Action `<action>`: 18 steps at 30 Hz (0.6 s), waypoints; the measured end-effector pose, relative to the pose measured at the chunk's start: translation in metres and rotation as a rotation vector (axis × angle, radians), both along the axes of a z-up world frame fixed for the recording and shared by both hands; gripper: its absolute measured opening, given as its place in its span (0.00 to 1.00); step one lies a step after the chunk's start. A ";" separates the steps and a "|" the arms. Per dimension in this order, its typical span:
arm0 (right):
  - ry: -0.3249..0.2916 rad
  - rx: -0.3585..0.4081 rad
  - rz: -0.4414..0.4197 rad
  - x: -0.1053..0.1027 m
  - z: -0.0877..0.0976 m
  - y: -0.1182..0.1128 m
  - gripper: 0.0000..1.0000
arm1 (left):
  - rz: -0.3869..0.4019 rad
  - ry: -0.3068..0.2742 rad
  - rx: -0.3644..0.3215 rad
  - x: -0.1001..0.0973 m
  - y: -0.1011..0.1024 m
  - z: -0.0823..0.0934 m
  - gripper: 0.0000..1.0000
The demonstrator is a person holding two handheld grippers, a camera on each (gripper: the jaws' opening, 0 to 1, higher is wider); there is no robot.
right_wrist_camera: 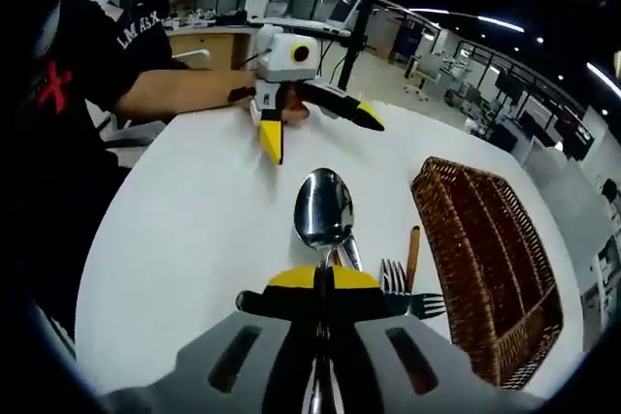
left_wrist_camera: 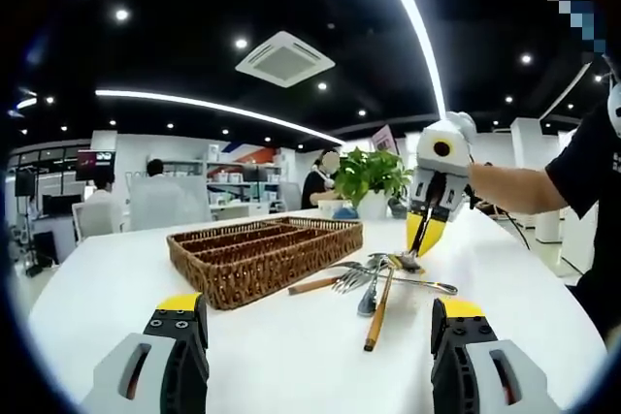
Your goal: Arrange the knives, forks, and spoons in their matching storage slots by inserting each utensil handle-first until every utensil is classified and aligned in the correct compartment
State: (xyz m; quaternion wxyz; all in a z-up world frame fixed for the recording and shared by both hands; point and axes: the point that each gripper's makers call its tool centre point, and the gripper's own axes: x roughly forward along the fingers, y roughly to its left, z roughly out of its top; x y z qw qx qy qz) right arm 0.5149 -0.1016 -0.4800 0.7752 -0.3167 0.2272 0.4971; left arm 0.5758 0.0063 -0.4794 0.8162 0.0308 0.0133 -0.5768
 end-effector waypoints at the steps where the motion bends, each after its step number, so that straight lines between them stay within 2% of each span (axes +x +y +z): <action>1: -0.012 -0.001 -0.003 0.001 0.004 0.000 0.00 | 0.000 0.000 0.000 0.000 0.000 0.000 1.00; 4: -0.044 -0.014 0.011 0.000 0.013 0.001 0.00 | 0.000 0.000 -0.004 0.000 0.000 0.001 1.00; 6: -0.034 -0.006 0.012 -0.003 0.020 0.002 0.00 | 0.000 -0.001 -0.003 -0.001 0.000 0.001 1.00; 10: -0.070 -0.025 -0.007 0.000 0.031 0.000 0.00 | 0.002 -0.004 0.001 -0.001 0.000 0.000 1.00; 16: -0.094 -0.038 0.000 0.000 0.049 0.001 0.00 | 0.002 -0.006 0.000 -0.002 0.001 0.000 1.00; 18: -0.099 -0.040 0.002 -0.001 0.052 0.001 0.00 | 0.033 -0.016 0.009 0.003 0.003 0.000 1.00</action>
